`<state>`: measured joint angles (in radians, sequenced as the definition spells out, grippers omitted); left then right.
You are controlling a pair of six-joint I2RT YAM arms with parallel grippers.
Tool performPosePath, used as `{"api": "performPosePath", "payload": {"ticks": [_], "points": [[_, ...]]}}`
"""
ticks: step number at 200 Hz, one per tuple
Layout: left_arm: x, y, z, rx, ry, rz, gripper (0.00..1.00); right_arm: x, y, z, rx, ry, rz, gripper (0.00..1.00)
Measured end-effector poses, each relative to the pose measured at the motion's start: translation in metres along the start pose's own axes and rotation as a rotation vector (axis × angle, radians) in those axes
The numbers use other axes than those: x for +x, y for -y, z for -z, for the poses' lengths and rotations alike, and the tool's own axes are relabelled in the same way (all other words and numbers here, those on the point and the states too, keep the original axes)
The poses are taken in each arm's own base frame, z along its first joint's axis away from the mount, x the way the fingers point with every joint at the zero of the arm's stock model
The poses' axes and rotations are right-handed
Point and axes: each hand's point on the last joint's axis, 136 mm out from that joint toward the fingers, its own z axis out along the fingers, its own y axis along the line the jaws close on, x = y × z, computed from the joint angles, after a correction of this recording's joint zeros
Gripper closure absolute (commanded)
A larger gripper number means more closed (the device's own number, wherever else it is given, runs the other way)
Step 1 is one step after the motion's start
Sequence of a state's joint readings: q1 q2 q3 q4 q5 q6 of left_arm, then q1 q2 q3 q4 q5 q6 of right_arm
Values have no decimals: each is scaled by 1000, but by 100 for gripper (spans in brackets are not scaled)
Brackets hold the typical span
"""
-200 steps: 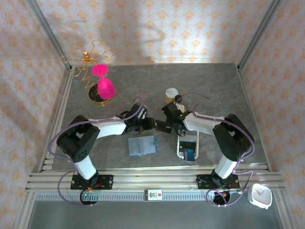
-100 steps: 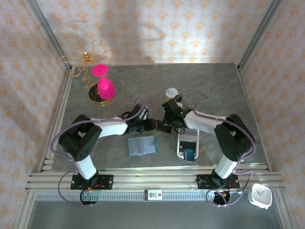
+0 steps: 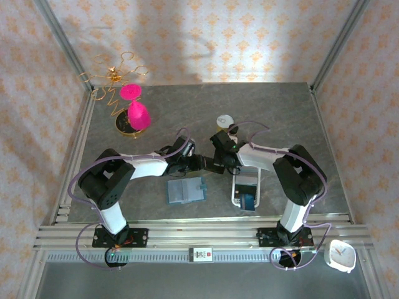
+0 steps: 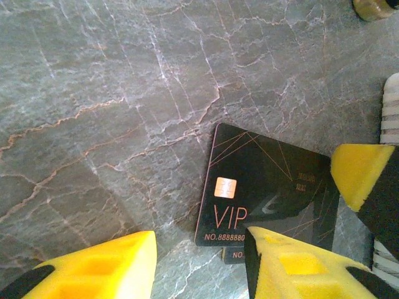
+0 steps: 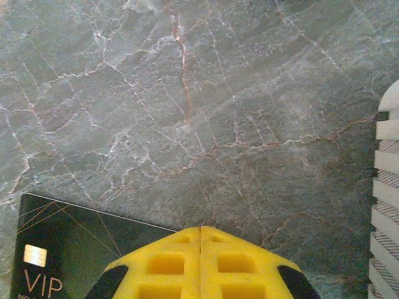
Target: Put the credit cards into the card holder
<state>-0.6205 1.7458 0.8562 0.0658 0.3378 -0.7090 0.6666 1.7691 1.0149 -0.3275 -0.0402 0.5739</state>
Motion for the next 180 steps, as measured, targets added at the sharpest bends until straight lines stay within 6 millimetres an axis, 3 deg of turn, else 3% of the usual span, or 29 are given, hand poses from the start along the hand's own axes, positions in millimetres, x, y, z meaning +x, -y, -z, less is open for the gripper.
{"api": "performPosePath", "payload": {"ticks": [128,180], "points": [[0,5,-4,24,-9,50,62,0,1,-3,4,0,0,100],[5,29,-13,134,-28,73,66,0,1,-3,7,3,0,100]]}}
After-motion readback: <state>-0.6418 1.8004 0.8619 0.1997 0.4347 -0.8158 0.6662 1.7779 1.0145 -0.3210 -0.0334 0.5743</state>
